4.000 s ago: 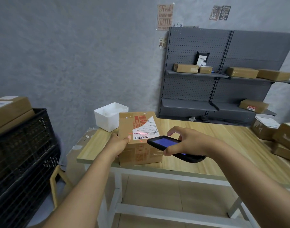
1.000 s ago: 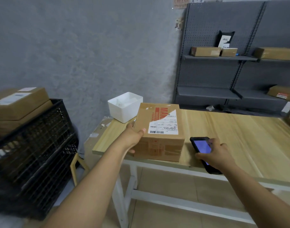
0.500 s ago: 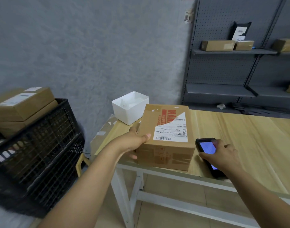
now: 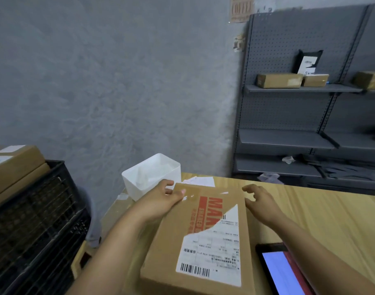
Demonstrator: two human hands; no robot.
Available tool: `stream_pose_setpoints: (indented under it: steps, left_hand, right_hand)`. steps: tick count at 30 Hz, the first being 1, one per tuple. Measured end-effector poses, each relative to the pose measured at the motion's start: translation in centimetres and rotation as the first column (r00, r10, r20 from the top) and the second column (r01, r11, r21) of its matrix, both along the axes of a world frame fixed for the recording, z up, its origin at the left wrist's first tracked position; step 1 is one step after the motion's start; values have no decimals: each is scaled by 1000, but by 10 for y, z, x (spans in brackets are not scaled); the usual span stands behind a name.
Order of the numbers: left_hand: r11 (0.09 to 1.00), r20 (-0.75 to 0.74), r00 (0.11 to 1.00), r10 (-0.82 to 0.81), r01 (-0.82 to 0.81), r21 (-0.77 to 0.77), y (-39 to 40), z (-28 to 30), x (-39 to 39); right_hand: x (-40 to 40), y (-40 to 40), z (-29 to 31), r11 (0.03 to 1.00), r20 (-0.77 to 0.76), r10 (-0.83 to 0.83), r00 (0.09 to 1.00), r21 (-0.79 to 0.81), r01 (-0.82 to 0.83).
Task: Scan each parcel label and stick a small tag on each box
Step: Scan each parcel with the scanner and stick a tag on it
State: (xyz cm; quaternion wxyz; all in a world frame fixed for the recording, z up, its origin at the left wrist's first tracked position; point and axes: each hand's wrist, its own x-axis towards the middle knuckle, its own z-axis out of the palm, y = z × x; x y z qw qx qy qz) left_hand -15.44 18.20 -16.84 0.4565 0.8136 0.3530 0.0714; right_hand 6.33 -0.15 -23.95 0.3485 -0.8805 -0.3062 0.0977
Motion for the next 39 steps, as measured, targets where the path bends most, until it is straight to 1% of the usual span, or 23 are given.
stream_pose_setpoints:
  steps: [5,7,10,14,17,19,21,25,29,32,34,36,39]
  left_hand:
    - [999,24,999,-27,27,18,11,1,35]
    - [999,18,999,-28,27,33,18,0,42]
    - [997,30,999,-21,19,76,29,-1,48]
    - [996,35,999,-25,22,87,40,-4,57]
    - [996,31,999,-30,28,85,45,-5,60]
    - [996,27,999,-42,40,82,47,-5,61]
    - [996,21,998,-52,50,80,48,-4,61]
    - [992,-20,998,-66,67,106,51,-4,62]
    - [994,-5,998,-62,63,90,50,-4,64]
    - [995,2,998,-66,65,80,49,-5,63]
    - [995,4,998,-62,61,83,48,-6,63]
    - [996,14,999,-49,48,78,48,-5,62]
    - [997,34,999,-24,21,78,48,-5,60]
  right_hand:
    - [28,43,-5,994,-84,109,990,-9,-110]
    - [36,63,-6,983,-98,170,981,-49,-176]
    - [43,92,-7,964,-60,227,972,-128,-233]
    - [50,121,-10,927,55,286,957,-269,-261]
    - [54,137,-15,872,47,354,934,-377,-312]
    - [57,142,-20,835,34,412,910,-413,-363]
    - [58,143,-24,824,38,452,891,-400,-401]
    - [57,149,-24,847,20,482,876,-268,-459]
    - [56,159,-25,832,101,512,853,-304,-464]
    - [54,160,-25,819,127,528,839,-335,-465]
    - [52,161,-24,829,99,509,855,-322,-457]
    - [52,160,-19,856,53,467,883,-276,-436]
    - [50,152,-4,890,-111,415,903,-157,-429]
